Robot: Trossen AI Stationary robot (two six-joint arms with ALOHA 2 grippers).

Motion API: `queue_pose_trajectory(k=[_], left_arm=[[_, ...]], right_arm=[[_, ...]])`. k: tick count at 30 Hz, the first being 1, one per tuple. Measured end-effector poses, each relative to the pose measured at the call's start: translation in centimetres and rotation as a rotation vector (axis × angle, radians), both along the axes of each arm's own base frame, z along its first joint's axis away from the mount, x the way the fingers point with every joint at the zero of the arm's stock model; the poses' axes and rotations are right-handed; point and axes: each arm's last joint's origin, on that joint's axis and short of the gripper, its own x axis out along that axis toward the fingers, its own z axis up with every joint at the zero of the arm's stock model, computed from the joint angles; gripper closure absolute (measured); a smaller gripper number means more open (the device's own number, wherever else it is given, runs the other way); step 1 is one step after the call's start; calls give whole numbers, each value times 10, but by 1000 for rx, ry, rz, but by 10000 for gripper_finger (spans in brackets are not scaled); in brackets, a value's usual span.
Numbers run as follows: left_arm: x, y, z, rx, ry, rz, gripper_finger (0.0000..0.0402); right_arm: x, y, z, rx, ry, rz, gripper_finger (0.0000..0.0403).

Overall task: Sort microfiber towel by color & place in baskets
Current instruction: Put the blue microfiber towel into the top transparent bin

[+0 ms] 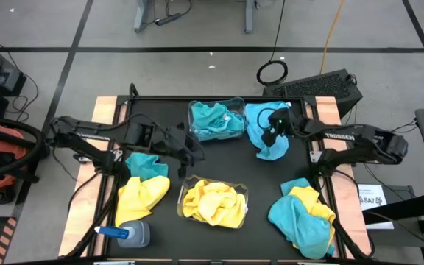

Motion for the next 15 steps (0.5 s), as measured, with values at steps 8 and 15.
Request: queue_pose_trajectory(k=[8,15], left_arm=[[-3,-20,1,3,-9,-27,178],[-5,-31,1,13,-11,-50,178]], right_arm=[[1,-14,-28,106,67,8,84],[12,-21,-46,171,26,30,121]])
